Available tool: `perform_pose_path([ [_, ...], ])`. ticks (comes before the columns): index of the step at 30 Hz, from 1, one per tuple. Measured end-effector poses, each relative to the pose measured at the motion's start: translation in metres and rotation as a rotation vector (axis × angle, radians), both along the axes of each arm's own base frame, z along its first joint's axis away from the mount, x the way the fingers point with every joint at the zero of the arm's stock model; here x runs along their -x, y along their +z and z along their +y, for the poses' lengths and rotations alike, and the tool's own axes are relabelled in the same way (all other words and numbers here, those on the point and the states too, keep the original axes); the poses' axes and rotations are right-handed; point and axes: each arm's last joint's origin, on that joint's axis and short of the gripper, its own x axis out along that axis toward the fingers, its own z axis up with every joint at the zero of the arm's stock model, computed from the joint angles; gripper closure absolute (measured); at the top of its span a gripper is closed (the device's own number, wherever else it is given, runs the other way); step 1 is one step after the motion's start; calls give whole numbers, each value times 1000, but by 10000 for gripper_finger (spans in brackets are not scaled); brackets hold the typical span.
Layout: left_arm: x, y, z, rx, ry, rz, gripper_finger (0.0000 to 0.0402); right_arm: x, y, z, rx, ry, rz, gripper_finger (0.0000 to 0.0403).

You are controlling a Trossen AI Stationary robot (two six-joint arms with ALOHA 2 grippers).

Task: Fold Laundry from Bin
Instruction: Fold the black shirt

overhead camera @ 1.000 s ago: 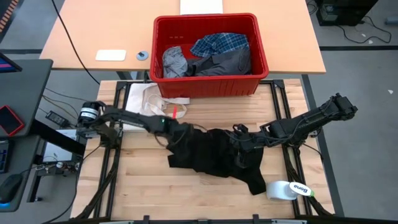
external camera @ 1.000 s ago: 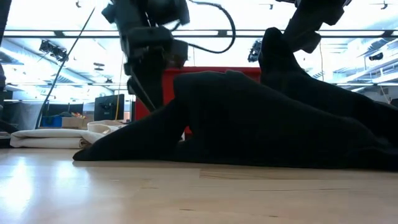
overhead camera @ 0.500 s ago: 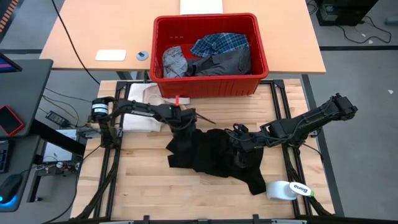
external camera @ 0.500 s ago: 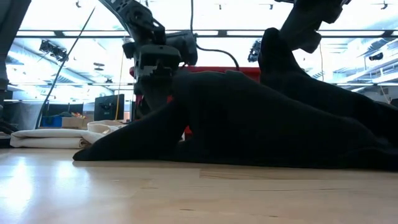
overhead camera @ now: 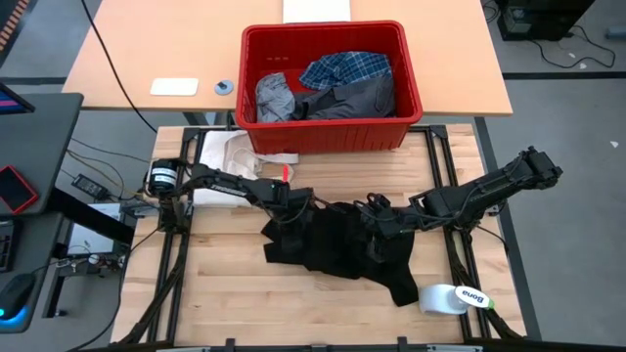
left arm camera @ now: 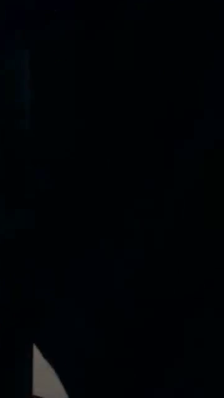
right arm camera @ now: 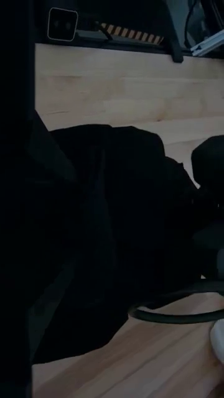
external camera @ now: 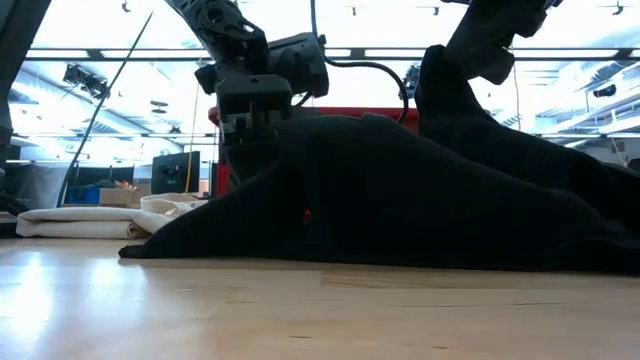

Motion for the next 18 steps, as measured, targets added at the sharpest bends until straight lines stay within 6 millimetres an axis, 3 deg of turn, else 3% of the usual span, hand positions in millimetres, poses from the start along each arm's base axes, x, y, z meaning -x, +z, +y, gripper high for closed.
perform_pose_path([
  [4,2,19,-3,55,12,-49,393,3,2,0,-2,39,45,227],
  [13,21,101,-15,211,12,-270,395,9,26,5,82,120,59,241],
  [18,21,120,-21,256,112,-357,393,8,28,10,102,142,21,241],
])
